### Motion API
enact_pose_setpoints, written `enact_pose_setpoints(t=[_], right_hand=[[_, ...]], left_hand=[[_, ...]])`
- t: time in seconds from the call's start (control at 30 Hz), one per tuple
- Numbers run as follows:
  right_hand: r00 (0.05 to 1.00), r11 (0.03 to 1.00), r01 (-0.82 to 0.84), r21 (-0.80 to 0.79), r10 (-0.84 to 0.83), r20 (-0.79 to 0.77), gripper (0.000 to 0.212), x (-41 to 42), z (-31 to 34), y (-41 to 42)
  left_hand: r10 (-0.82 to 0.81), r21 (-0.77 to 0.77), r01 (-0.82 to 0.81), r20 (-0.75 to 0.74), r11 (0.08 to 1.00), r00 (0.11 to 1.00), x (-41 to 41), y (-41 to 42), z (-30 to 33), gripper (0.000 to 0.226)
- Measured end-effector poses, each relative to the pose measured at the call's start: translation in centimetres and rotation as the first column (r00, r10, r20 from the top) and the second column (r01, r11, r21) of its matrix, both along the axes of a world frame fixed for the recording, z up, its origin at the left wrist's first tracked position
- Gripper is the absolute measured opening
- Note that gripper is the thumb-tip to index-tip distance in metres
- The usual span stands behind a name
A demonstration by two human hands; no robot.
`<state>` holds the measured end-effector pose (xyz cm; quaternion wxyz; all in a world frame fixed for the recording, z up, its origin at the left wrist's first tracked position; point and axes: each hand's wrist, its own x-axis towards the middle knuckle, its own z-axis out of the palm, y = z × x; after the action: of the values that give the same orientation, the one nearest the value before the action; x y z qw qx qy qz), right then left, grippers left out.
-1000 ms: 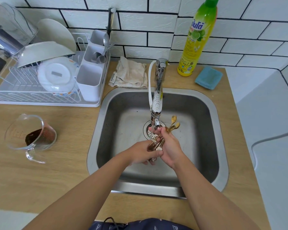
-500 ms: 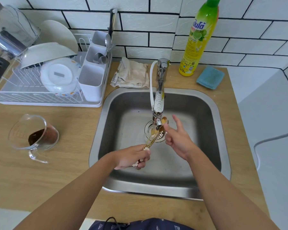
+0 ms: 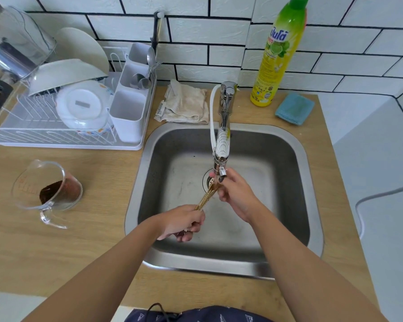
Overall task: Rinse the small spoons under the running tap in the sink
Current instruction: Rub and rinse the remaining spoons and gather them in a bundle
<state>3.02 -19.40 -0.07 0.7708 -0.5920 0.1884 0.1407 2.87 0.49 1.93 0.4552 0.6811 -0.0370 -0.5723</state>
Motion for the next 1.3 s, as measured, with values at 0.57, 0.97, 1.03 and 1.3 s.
enact_pose_setpoints(t=[0.57,0.97,1.03,1.3], right_hand=[[0.998,0.997,0.064,-0.036,-0.063,0.029,0.024,0.2,-0.8,-0.8],[0.997,0.985,0.074,-0.155,-0.067,0.047,0.024,-0.5,-1.9,-0.6],[0.996,0.990,0.075,-0.121,-0.070,0.046,0.027,-0.7,-2.0,-0.6],[0.991,0.991,0.133,0.021,-0.133,0.008,0.025,-1.3,-1.7,-1.0]], left_hand=[[0.239,-0.134,-0.235,0.017,0.963,0.971,-0.5,0.1,-0.6,0.021],[0.201,-0.088,-0.192,0.100,0.977,0.974,-0.7,-0.7,-0.4,0.030],[0.225,-0.101,-0.216,0.081,0.971,0.971,-0.5,-0.8,-0.4,0.030],[0.284,-0.153,-0.277,0.029,0.949,0.958,-0.8,-0.5,-0.6,0.027]])
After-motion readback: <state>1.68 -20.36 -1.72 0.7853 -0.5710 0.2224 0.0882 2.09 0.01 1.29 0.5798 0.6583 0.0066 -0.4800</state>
